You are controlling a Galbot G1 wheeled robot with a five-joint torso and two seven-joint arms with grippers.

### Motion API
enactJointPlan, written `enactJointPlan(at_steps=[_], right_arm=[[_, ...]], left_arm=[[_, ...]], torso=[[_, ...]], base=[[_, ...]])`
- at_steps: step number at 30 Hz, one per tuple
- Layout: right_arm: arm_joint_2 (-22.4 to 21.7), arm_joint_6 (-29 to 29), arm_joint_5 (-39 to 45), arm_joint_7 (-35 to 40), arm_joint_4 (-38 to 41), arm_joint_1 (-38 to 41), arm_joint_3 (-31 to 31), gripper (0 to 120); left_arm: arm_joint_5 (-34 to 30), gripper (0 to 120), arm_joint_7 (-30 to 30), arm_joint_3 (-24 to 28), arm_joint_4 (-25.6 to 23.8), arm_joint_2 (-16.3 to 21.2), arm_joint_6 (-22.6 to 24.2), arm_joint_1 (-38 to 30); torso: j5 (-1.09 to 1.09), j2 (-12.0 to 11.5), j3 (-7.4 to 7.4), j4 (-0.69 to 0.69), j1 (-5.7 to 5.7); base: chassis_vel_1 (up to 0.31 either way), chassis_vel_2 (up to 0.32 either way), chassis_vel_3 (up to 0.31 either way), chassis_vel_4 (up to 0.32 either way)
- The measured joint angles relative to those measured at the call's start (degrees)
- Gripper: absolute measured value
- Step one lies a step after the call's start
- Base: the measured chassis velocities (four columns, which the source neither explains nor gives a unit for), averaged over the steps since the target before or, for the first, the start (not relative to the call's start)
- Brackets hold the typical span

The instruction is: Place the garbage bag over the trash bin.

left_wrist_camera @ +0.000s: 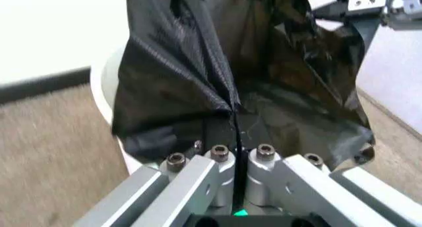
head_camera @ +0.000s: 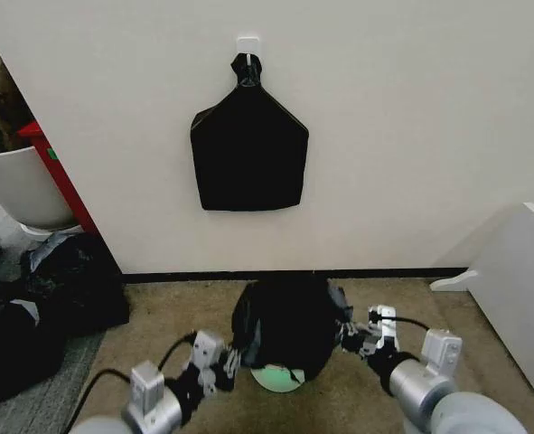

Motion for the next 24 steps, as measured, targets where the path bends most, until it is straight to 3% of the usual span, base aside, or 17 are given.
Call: enactJointPlan(at_steps=[16,24], right_arm=[[3.55,-0.85,-2.15,0.75,-0.15,-1.19,0.65,0],[4.53,-0.48,-6.03,-2.59,-5.08,-1.28,1.12,0]], left_arm=[[1.55,0,-0.90,1.16,5.45,-7.62,-0.93,0.30],[1.29,0,-0.03,1.52,8.55,-11.14,-0.91,-0.76]], torso=[[0.00,0.00,0.01,-0.01,0.00],[0.00,0.00,0.01,-0.01,0.00]], base=[[0.000,0.000,0.000,0.000],[0.000,0.000,0.000,0.000]])
